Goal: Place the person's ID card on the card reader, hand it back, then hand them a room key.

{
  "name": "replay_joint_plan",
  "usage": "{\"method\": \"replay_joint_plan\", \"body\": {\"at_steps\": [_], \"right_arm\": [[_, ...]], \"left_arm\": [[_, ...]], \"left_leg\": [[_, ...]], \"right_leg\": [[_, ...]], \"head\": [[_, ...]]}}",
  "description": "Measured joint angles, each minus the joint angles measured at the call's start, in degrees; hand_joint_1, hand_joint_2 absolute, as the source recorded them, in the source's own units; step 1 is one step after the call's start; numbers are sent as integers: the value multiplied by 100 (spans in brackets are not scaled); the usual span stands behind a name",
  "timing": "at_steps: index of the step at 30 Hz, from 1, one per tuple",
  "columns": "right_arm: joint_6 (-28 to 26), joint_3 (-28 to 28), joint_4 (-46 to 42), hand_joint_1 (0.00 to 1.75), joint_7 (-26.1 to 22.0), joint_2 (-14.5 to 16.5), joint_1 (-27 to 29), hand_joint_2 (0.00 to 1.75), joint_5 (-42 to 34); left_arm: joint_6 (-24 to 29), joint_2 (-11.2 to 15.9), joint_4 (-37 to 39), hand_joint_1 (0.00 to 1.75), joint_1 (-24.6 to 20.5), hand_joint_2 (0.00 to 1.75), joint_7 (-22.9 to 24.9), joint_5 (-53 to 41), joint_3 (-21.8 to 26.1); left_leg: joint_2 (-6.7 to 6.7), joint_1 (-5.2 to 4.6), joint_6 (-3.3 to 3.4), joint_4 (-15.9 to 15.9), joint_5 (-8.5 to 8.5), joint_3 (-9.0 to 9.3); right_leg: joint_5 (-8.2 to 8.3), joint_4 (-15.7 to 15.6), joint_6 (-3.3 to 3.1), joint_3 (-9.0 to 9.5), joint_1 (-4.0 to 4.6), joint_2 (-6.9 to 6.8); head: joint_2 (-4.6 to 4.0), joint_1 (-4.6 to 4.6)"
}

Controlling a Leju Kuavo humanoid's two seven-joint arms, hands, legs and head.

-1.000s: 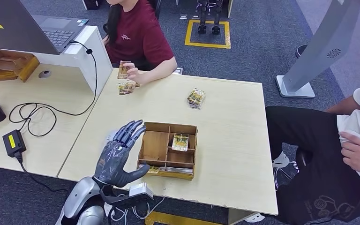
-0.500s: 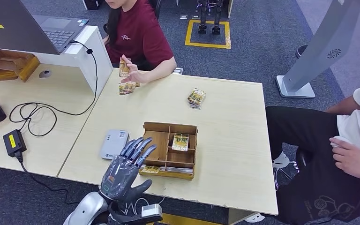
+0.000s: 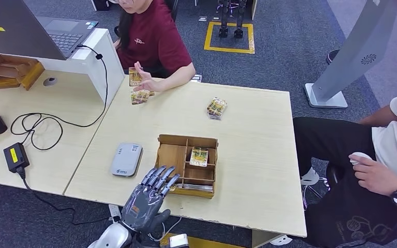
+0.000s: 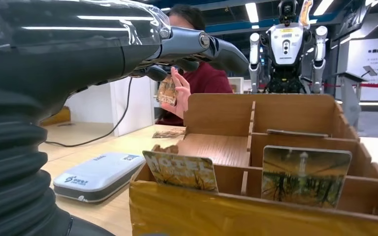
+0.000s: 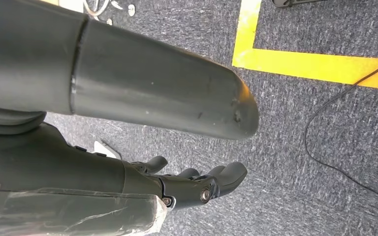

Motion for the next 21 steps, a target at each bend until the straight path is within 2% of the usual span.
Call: {"method": "replay_joint_plan", "body": {"at_steps": [7,21], "right_arm": [[0,0,0,0,5,0,-2,0,46],[0,0,0,0,38,7,-2,0,69]], "left_arm": [[81,-211,237,0,-90,175,265,-385,10],[-36,-562,288,0,-132,175,69,-157,232]], "left_leg": [[0,0,0,0,0,-1],[0,0,0,0,0,0]], "right_leg": [[0,0,0,0,0,0],[0,0,0,1,0,0]], "head": [[0,0],[0,0]]}}
